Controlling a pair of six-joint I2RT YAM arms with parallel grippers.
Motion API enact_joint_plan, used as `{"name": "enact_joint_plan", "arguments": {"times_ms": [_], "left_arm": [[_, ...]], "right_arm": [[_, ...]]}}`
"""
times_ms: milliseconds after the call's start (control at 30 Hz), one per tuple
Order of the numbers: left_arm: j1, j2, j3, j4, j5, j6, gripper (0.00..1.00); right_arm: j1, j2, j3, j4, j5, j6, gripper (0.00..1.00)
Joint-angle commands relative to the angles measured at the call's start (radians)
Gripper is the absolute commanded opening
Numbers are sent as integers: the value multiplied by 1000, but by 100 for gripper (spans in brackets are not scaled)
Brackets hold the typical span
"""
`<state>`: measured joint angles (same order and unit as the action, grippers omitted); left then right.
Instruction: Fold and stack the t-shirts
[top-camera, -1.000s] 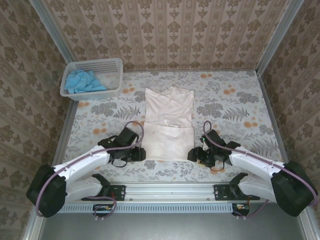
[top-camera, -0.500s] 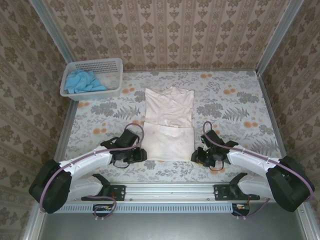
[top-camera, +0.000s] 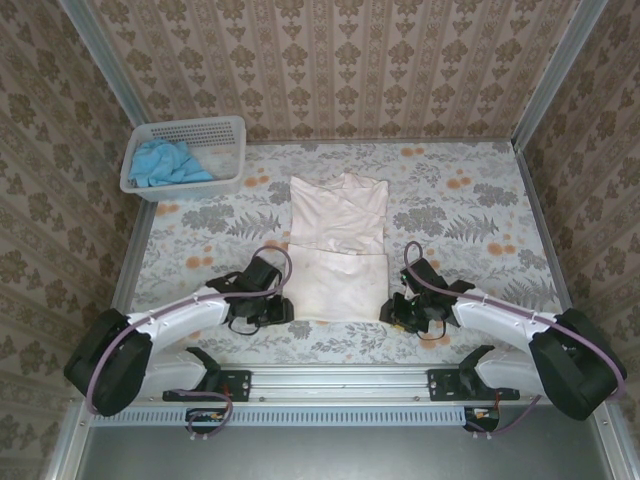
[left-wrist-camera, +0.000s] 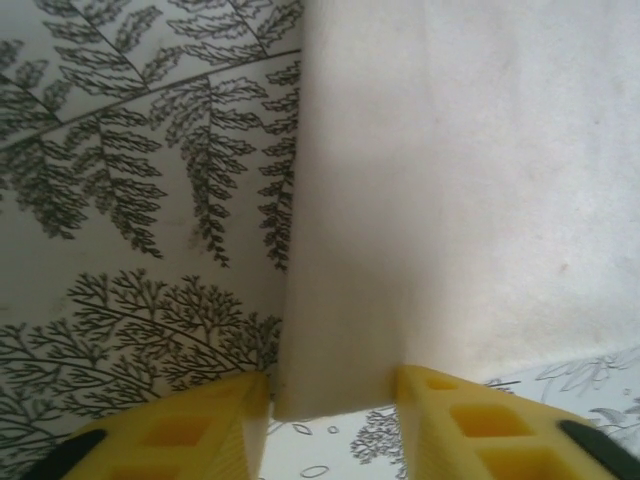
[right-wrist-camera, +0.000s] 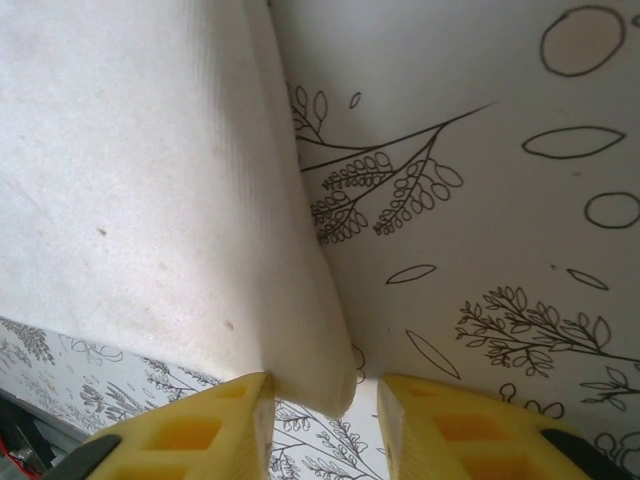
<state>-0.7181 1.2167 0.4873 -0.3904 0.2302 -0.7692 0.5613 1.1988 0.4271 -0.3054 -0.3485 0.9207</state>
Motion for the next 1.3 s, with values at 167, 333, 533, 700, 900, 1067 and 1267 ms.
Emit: {"name": "enact_joint_plan", "arguments": {"times_ms": [167, 333, 533, 700, 900, 1067, 1267], "left_arm": [[-3, 50, 10, 68, -14, 14, 21], [-2, 82, 34, 43, -37, 36, 0], [-57, 78, 46, -57, -120, 65, 0], [-111, 35, 16, -119, -146, 41, 0], [-187, -23, -2, -190, -125, 12, 0], [-228, -137, -37, -242, -84, -33, 0], [-239, -339, -79, -289, -15, -86, 0]], "right_arm": [[12, 46, 30, 109, -3, -11, 18], [12, 44, 46, 58, 21, -34, 8], [12, -4, 36, -52, 67, -76, 0], [12, -52, -22, -93, 73, -75, 0], [41, -107, -85, -121, 58, -45, 0], [97, -206, -125, -207, 68, 3, 0], [166, -407, -145, -356, 82, 79, 0]]}}
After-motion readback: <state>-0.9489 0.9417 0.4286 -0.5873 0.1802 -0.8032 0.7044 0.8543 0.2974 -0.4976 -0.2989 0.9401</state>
